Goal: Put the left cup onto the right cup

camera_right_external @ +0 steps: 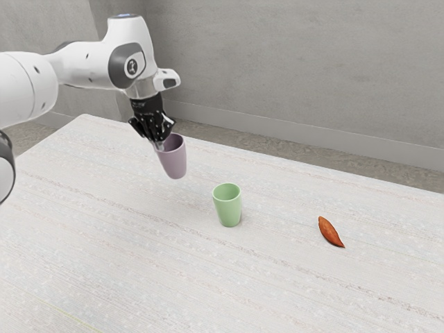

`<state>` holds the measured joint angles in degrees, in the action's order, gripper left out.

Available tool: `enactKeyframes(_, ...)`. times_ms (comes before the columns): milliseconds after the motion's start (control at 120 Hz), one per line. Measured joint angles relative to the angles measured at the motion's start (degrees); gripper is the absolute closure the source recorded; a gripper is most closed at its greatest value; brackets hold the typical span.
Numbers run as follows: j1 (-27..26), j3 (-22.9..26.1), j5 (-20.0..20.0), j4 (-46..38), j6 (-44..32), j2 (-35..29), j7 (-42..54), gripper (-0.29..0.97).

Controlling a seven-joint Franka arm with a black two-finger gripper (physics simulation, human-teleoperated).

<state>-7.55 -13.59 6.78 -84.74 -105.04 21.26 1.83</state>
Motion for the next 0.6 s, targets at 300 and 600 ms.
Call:
enactKeyframes(300, -3.89, -0.36, -0.34, -0.17, 0.86, -0.48, 0.06, 0.79)
enactKeyframes(600, -5.75, 0.55, 0.05, 5.15, 1.63, 3.26, 0.09, 0.79)
